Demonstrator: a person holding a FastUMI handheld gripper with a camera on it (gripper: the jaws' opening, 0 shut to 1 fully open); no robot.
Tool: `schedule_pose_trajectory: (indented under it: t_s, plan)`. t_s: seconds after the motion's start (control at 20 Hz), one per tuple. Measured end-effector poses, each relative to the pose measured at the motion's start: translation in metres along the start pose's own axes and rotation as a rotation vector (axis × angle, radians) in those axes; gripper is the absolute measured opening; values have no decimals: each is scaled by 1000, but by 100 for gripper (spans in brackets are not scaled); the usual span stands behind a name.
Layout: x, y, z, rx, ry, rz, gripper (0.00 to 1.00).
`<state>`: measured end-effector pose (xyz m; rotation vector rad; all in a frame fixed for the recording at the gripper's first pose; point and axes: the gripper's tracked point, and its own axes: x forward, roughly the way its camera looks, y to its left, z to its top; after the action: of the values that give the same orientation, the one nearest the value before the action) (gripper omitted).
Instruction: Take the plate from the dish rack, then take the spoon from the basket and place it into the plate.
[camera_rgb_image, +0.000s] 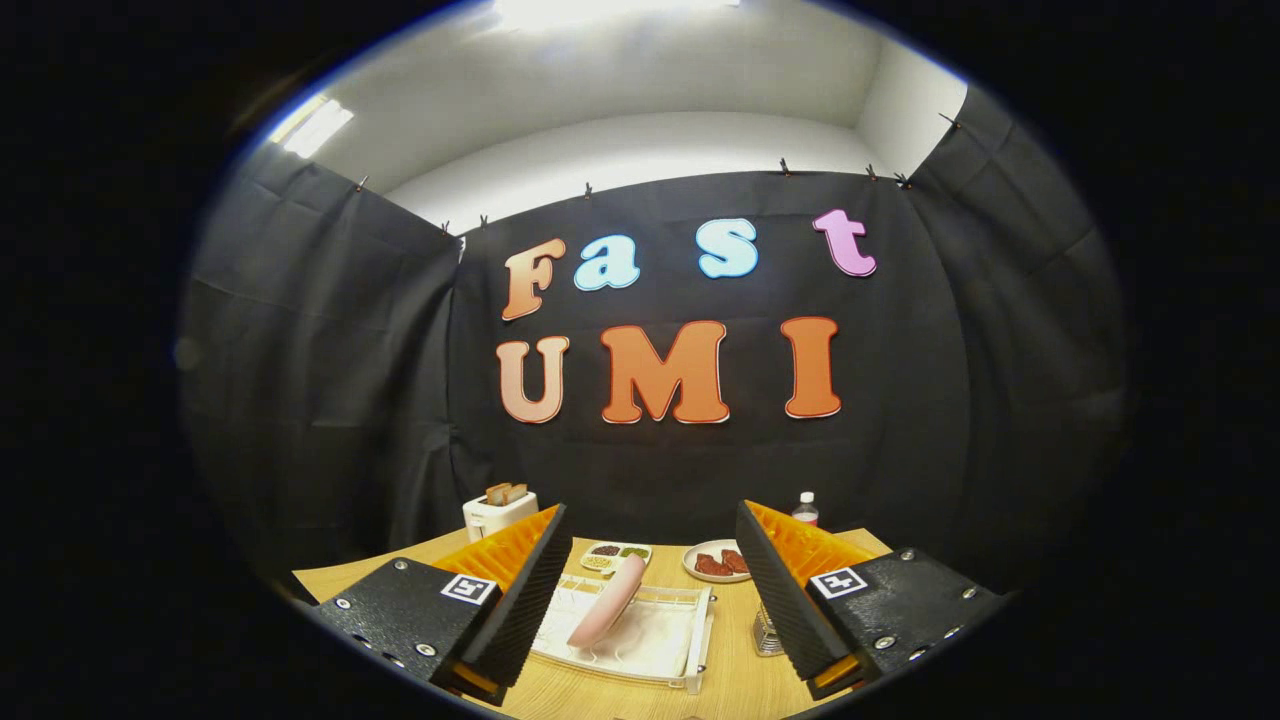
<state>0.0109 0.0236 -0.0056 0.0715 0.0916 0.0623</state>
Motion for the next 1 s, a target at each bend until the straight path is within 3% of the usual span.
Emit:
schedule_pose_trajectory:
  t_s: [0.75,1.0]
  plan:
    - [48,37,-36,63,294,110,98]
    - [51,61,-66,113,478,168,98]
